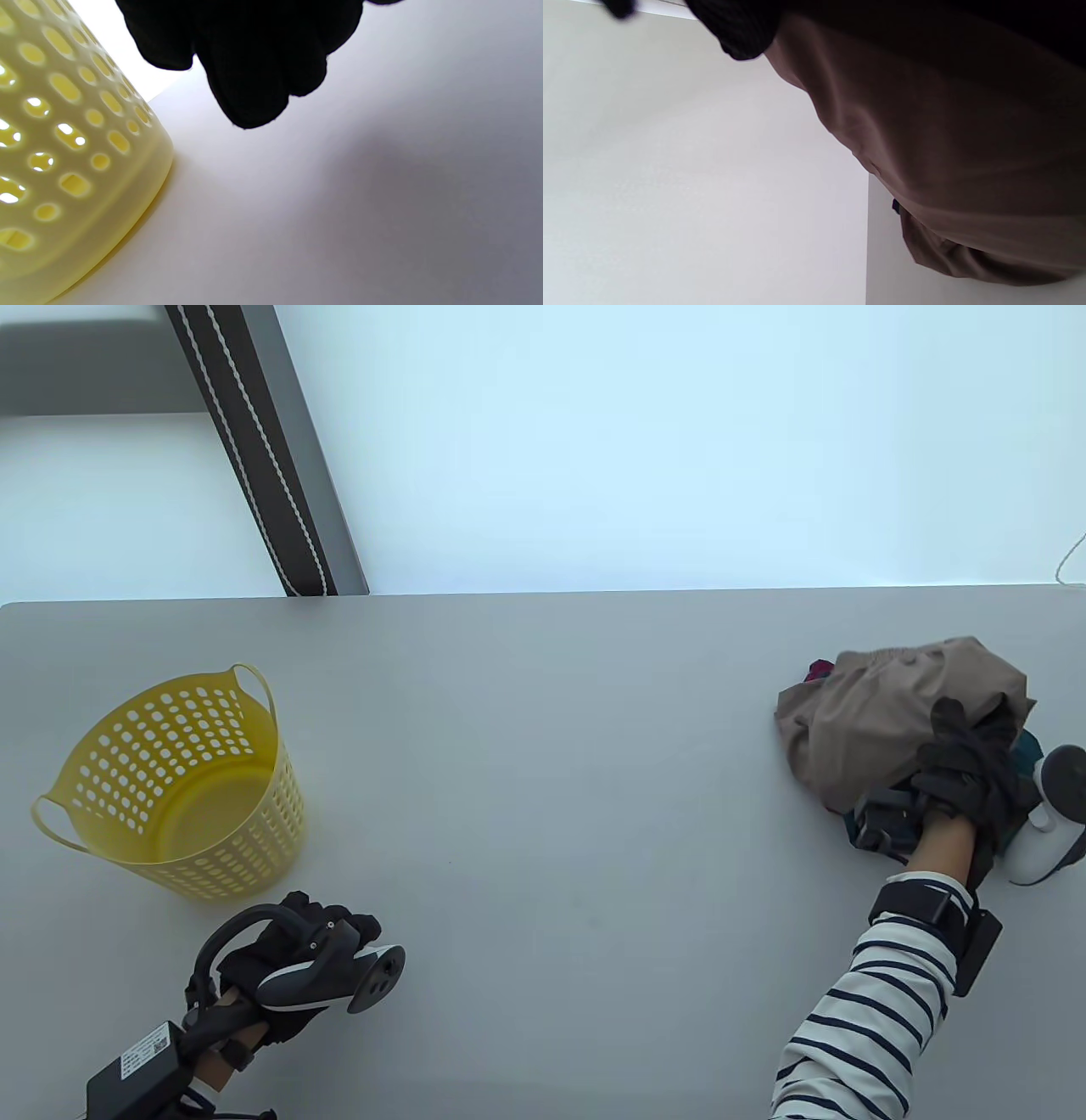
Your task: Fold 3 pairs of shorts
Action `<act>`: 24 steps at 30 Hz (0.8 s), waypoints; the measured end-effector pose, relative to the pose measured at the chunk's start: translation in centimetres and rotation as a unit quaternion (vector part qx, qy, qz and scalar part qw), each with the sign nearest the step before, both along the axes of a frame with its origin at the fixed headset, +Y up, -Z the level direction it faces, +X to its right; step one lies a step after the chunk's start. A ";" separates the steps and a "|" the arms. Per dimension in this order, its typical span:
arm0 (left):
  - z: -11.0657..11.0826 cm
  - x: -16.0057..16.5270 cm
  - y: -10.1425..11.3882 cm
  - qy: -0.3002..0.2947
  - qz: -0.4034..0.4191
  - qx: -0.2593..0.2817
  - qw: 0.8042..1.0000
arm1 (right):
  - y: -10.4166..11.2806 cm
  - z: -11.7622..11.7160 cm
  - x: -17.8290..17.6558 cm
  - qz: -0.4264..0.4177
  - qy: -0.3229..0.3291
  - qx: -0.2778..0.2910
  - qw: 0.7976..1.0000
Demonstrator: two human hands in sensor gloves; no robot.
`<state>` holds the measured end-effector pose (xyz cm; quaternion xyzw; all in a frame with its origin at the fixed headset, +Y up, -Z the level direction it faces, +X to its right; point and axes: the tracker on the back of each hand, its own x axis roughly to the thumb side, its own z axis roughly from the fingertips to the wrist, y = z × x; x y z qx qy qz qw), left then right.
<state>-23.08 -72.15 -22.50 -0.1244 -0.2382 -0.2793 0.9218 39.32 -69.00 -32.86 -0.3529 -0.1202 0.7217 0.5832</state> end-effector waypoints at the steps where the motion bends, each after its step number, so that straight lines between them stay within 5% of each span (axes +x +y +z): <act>1: 0.0 0.0 0.0 0.000 -0.001 0.000 1.000 | -1.6 0.7 0.5 0.033 -0.028 -0.080 0.996; 4: -0.1 0.0 -0.1 0.002 -0.001 -0.003 1.000 | -4.9 2.4 1.3 0.082 -0.001 -0.254 0.964; 10: -0.2 0.0 -0.2 0.004 -0.007 -0.010 1.000 | -6.4 2.6 1.1 0.178 0.065 -0.348 0.918; 17: -0.3 -0.4 0.5 0.013 -0.006 0.009 1.000 | -3.9 2.5 1.1 0.088 0.095 -0.301 0.945; 21: -0.8 -1.1 1.5 0.028 -0.006 0.031 0.999 | 1.4 2.3 -0.3 0.214 0.126 -0.294 0.923; 24: -1.3 -1.9 3.0 0.046 0.008 0.063 0.997 | 5.3 2.4 -3.0 0.297 0.155 -0.208 0.919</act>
